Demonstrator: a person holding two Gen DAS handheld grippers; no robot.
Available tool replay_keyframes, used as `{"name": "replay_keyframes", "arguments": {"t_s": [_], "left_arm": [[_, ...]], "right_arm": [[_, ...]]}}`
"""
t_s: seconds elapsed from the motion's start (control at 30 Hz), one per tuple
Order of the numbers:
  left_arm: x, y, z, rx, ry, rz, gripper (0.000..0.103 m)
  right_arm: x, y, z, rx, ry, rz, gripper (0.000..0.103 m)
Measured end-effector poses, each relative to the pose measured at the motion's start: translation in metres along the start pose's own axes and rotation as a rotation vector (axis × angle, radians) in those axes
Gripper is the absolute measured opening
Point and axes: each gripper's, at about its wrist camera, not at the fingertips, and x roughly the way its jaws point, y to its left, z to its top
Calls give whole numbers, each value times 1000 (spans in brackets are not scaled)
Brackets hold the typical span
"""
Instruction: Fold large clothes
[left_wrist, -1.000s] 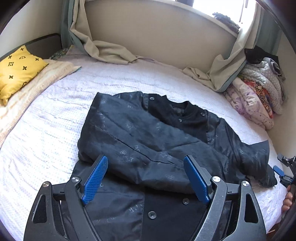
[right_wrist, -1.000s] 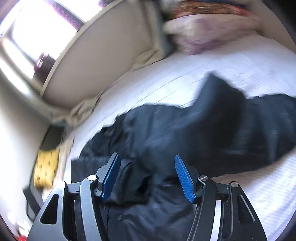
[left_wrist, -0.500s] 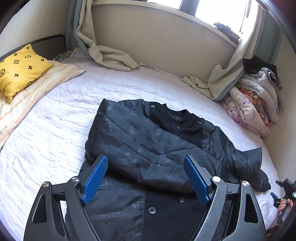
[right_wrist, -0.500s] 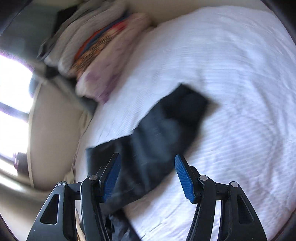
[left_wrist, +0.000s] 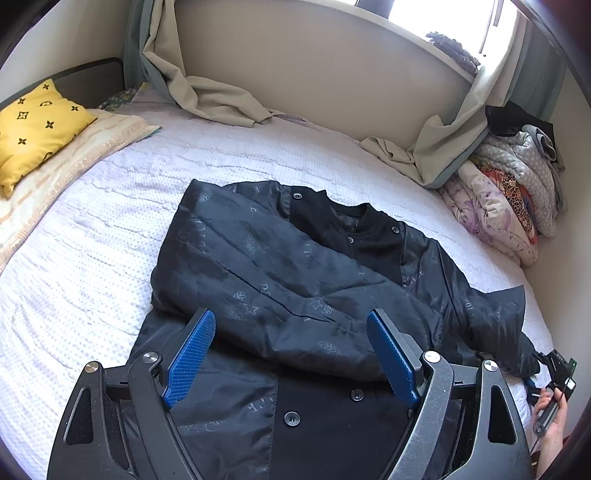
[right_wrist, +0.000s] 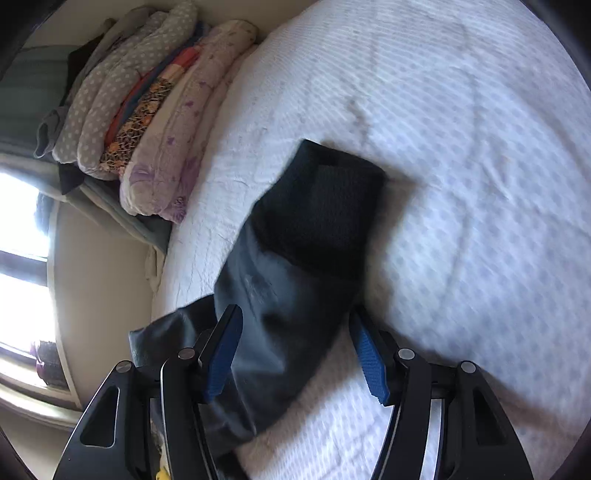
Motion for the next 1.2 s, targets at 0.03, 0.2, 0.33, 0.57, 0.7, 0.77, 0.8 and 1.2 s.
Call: {"name": "replay_keyframes", "arguments": {"t_s": [0.03, 0.2, 0.33, 0.57, 0.7, 0.77, 0.8, 1.2], "left_arm": [[1, 0, 0, -1, 2, 1, 87], [6, 0, 2, -6, 7, 8, 87], [6, 0, 4, -14, 1, 6, 87], [2, -3, 6, -5, -20, 8, 87], [1, -5, 5, -2, -16, 5, 87], [-1, -6, 5, 4, -16, 2, 87], [-1, -7, 5, 6, -16, 2, 87], [-4, 1, 7, -20, -8, -24, 87]], "right_arm": [[2, 1, 1, -8, -3, 2, 59], [11, 0, 7, -39, -5, -17, 27], [2, 16, 7, -103, -33, -36, 12], [-53, 127, -41, -530, -224, -89, 10], [-74, 197, -113, -851, -324, -100, 10], [-76, 225, -155, -993, -341, -79, 10], [-75, 237, -175, -1054, -337, -63, 10], [18, 272, -376, -1517, -52, -19, 9]]}}
